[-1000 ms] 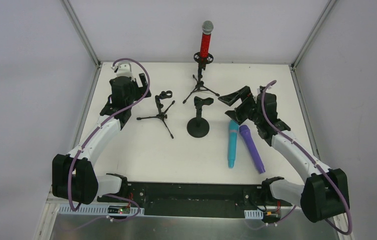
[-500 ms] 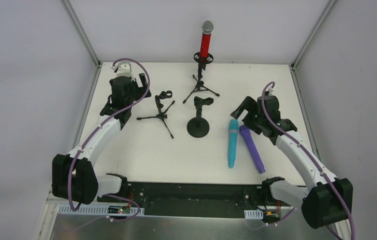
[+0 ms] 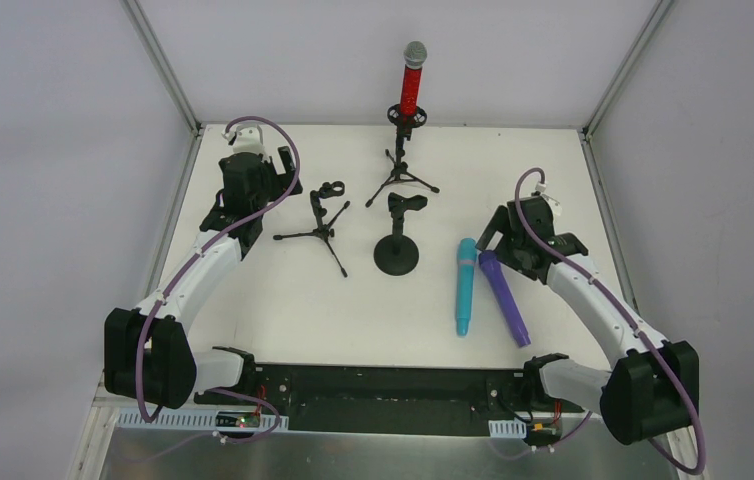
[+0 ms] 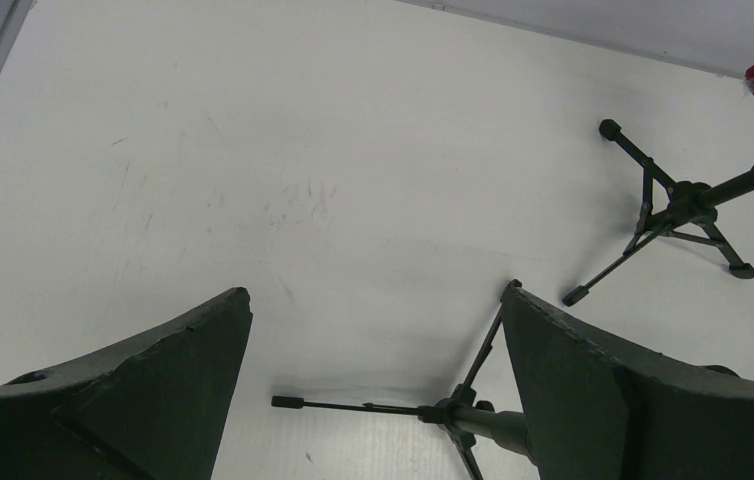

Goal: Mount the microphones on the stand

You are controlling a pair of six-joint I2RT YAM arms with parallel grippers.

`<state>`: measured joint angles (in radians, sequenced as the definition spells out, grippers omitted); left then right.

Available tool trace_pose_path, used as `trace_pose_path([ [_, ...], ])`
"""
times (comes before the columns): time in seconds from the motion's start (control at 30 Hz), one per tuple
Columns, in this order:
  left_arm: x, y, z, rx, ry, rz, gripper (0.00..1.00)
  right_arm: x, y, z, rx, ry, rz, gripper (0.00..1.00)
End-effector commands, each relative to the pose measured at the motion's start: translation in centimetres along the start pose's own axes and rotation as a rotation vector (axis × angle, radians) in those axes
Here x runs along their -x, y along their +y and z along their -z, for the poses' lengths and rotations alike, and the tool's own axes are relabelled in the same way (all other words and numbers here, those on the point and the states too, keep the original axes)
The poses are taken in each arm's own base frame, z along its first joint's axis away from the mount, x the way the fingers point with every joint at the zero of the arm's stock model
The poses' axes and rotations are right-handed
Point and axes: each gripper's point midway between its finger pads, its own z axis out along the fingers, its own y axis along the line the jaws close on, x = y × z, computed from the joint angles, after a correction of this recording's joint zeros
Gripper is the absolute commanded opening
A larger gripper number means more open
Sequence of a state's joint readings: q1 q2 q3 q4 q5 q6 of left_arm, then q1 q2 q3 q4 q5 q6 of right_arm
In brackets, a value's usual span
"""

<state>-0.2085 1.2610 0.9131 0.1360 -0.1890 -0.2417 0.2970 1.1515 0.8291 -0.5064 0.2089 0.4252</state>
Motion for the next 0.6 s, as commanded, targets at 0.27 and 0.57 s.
trace_pose_path([
  [0.27, 1.0, -0.7, 0.0, -0.037, -0.031, 0.006, 0.95, -1.5, -4.9, -1.4, -0.212, 0.010, 0.003, 0.94],
  [0.57, 1.0, -0.7, 0.1, -0.038, -0.031, 0.006, 0.95, -3.0, -5.1, -2.9, -0.218, 0.096, -0.002, 0.89],
])
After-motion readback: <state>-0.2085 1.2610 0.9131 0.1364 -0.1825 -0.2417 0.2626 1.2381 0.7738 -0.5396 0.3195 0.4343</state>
